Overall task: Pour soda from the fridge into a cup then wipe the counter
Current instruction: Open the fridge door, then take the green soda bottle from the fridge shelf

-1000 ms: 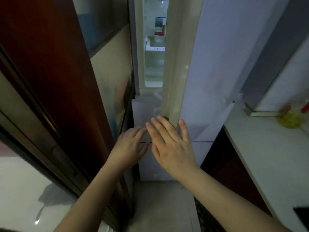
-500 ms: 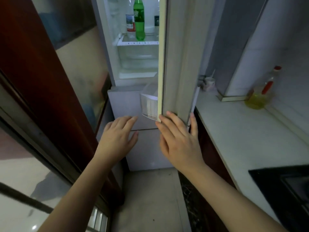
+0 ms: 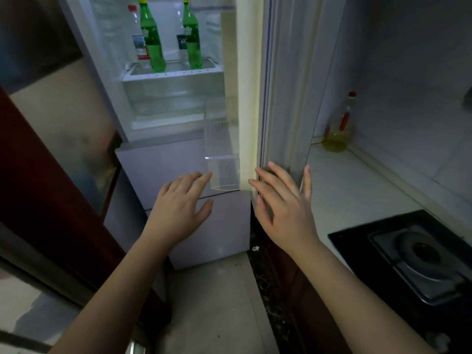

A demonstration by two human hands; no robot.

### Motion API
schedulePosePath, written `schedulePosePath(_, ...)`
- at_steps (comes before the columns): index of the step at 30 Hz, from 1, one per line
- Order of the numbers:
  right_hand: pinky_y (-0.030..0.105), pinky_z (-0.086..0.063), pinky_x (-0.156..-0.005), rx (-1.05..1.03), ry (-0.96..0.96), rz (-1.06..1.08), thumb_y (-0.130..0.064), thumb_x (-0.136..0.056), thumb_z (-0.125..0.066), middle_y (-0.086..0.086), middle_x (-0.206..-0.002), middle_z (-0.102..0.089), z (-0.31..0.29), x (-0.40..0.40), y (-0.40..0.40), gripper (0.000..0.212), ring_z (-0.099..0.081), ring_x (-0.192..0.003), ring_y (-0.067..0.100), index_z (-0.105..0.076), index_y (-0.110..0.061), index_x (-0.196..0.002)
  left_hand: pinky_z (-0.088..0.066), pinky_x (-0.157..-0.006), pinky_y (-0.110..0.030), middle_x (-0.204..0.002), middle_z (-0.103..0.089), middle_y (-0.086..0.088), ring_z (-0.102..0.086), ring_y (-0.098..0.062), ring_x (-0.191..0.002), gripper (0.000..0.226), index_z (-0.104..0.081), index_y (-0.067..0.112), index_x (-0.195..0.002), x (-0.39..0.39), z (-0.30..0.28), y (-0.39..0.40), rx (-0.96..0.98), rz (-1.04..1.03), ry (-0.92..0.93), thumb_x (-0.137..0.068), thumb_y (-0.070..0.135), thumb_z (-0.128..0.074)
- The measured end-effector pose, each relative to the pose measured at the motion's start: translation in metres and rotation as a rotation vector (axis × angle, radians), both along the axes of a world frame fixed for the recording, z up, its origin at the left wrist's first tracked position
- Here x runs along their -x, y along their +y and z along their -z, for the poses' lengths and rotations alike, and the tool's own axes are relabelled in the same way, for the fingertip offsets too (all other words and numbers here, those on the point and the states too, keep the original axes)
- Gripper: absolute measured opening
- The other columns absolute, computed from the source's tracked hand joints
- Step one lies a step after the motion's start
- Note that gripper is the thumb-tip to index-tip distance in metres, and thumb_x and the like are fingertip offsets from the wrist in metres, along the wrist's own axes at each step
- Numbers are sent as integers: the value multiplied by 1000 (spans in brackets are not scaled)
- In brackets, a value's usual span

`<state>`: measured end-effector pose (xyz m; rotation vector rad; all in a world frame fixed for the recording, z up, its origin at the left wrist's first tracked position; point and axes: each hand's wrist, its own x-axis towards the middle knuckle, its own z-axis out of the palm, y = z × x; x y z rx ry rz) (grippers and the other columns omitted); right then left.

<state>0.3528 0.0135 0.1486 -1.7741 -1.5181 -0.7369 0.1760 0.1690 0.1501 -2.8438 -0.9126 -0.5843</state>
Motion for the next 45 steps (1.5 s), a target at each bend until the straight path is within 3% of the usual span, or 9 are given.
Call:
schedulePosePath(7,46,-20,-117,103,20,-119,-19,-93,-52,3,-142,-49,7,6,-10,42,-35,-139,19,-51,-12,-135,-44,-97,-44,-133,-57,-6,-57,-27,-118,59,-46,16,-143,-21,-8,-14,-45,54,13,-92,45,-38)
schedulePosePath(15,44,-22,-116,264,15,-54,-31,-93,-47,5,-146,-44,-1,13,24,54,-34,-138,21,-41,-10,-142,-39,-106,-50,-139,-55,-12,-50,-32,-130,61,-46,12,-143,-11,-11,-5,-126,-53,104,-92,44,-37)
schedulePosePath(23,48,-31,-111,326,-16,-20,-32,-88,-58,8,-141,-49,-12,28,81,58,-42,-132,24,-42,-10,-140,-31,-113,-54,-149,-46,-10,-41,-31,-139,68,-39,17,-148,13,-14,24,-124,-180,196,-93,55,-31)
schedulePosePath(28,46,-26,-113,384,-23,-43,-35,-92,-52,7,-144,-45,-16,37,120,58,-39,-135,24,-38,-12,-143,-26,-115,-52,-152,-43,-8,-37,-29,-142,70,-37,20,-150,28,-21,52,-110,-232,177,-93,59,-26)
schedulePosePath(33,44,-21,-114,438,-34,-36,-38,-94,-47,7,-148,-40,-18,41,159,59,-34,-138,23,-34,-13,-146,-9,-120,-46,-162,-23,-2,-17,-22,-150,83,-16,26,-156,45,-31,90,-60,-282,155,-85,69,-8)
schedulePosePath(38,45,-17,-115,428,-19,-16,-40,-96,-42,7,-150,-38,-27,45,208,57,-30,-140,24,-34,-13,-146,-10,-120,-47,-161,-24,-1,-18,-21,-150,82,-16,26,-155,54,-39,130,-63,-273,130,-85,67,-5)
schedulePosePath(42,44,-16,-116,418,-38,-3,-41,-97,-41,7,-151,-36,-39,51,251,57,-29,-140,24,-33,-13,-146,-21,-118,-52,-157,-35,-6,-29,-25,-146,77,-31,21,-152,54,-42,170,-93,-230,102,-89,63,-16)
schedulePosePath(45,43,-15,-117,427,-67,13,-43,-97,-39,5,-154,-32,-48,54,283,58,-24,-143,21,-29,-16,-148,-17,-120,-52,-161,-27,-6,-23,-25,-148,73,-26,23,-154,53,-44,202,-112,-189,119,-91,60,-18)
